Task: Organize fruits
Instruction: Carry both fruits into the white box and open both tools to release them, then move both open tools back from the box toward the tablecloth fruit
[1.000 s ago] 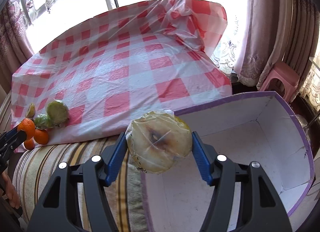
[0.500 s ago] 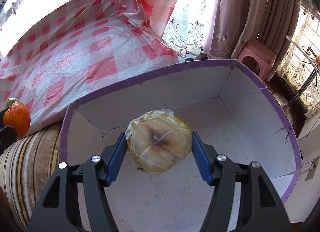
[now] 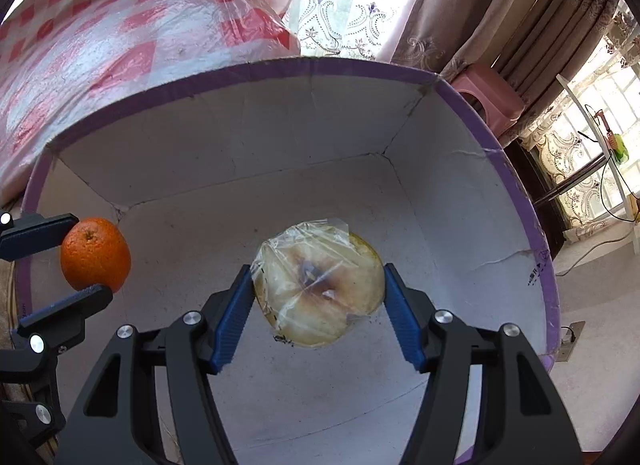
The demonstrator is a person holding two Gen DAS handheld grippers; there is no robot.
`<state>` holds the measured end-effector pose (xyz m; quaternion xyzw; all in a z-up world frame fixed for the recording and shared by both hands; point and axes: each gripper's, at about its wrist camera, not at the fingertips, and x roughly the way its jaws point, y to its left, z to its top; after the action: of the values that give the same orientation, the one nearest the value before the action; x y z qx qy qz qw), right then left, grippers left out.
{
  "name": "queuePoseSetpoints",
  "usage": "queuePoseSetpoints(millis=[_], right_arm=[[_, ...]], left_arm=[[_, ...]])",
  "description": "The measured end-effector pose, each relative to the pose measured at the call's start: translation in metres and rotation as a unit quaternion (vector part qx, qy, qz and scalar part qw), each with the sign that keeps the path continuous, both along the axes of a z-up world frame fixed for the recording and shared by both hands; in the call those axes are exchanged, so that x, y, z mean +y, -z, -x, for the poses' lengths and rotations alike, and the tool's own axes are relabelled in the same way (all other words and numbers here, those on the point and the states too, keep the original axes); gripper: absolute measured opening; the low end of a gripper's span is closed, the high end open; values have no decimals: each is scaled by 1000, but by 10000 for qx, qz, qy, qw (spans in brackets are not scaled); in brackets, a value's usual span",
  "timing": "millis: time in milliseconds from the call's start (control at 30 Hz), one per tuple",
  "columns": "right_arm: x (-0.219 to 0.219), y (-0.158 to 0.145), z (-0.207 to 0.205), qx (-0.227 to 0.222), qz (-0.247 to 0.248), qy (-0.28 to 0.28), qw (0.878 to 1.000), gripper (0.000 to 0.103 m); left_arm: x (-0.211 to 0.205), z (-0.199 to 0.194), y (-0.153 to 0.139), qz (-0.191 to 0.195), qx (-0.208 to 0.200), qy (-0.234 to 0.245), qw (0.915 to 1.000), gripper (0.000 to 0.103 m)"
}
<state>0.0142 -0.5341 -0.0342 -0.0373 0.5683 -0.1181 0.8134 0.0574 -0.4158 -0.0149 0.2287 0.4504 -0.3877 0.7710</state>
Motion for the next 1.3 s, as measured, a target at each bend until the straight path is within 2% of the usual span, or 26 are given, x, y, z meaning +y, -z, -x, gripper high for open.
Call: queuePoseSetpoints(millis=[67,267,433,567,633,767,833,933,1000,1167,1267,1300], right_arm=[[0,4,1,94,-66,-58,9999,64],[7,28,6,492,58,-205,9986,64],[2,23,7,346,41,-73,9994,65],[7,26,11,402,35,-106,9991,65],[7,27,12,380,8,-97,9992,66],[10,24,10,361,-16,-93,9993,74],[10,21,11,309,-40,-99,9995,83],[7,14,11,191,-100,-72,9997,92],[4,8,12,79,-175,14,9998,94],[-7,-12,18,-246,-246,315,9989,95],[-14,-36,20,-634,-112,480,9968,96],[-16,-45,21,-784,-78,524,9955,99]], left_arm=[[-4,1,10,-164,48,61,9998,37],[-13,13,22,-564,-321,247,9976,37],[-20,18,29,-922,-689,282,9930,37],[-20,19,32,-1037,-762,268,9913,37],[-19,20,33,-1064,-778,262,9909,46],[-21,19,32,-981,-734,315,9920,52],[-20,19,29,-844,-669,357,9935,61],[-14,19,20,-588,-712,334,9952,82],[-10,20,13,-436,-821,236,9954,87],[6,20,-10,-77,-1116,-152,9936,88],[23,15,-30,356,-1232,-465,9907,88],[30,10,-36,522,-1245,-587,9891,88]])
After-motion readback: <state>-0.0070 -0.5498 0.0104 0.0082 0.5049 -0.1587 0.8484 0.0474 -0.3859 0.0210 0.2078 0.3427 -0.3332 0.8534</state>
